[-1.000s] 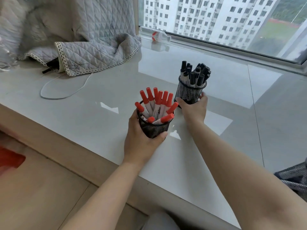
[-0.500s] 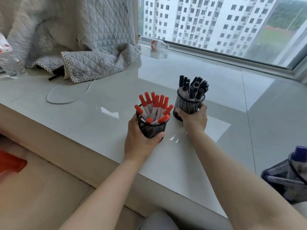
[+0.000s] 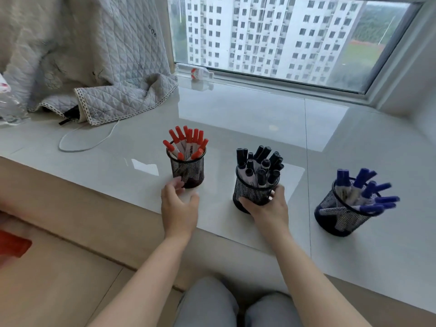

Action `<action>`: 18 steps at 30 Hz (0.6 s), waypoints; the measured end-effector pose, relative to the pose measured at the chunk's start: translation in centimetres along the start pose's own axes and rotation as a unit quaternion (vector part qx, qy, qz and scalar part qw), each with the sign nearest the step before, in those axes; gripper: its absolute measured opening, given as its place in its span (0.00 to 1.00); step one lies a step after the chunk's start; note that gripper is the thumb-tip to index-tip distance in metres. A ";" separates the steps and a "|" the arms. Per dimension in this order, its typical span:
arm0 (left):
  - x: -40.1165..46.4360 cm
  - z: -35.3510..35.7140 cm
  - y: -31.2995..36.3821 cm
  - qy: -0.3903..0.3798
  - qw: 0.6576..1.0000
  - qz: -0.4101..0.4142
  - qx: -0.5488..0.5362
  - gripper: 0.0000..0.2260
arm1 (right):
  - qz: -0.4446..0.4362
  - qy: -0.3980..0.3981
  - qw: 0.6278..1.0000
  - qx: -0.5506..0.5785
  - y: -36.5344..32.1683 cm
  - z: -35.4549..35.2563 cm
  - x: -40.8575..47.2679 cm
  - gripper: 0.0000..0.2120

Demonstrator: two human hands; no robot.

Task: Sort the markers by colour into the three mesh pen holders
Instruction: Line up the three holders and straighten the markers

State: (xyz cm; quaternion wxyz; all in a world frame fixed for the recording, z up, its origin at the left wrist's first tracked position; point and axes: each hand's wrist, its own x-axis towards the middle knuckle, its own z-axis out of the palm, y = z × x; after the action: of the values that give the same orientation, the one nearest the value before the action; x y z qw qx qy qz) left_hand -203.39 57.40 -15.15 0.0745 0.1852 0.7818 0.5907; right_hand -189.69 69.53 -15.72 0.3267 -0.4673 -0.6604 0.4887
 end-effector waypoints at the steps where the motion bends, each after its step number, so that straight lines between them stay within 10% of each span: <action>1: -0.8 0.2 0.4 -0.019 1.000 0.012 -0.005 0.18 | 0.001 0.002 1.000 -0.003 0.1 -0.4 -0.5 0.32; 7: -4.6 1.9 2.6 -0.181 0.978 0.100 0.011 0.09 | -0.002 0.021 1.000 -0.022 0.8 -2.1 -2.3 0.35; 18: -5.6 3.2 5.2 -0.215 0.971 0.093 -0.046 0.06 | -0.055 0.029 0.994 -0.092 -0.1 -4.9 -4.4 0.43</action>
State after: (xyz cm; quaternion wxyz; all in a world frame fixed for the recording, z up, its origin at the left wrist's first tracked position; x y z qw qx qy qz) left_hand -196.09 59.34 -11.74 0.1946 0.3761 0.6987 0.5766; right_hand -183.80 67.08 -13.97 0.3276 -0.4722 -0.7177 0.3933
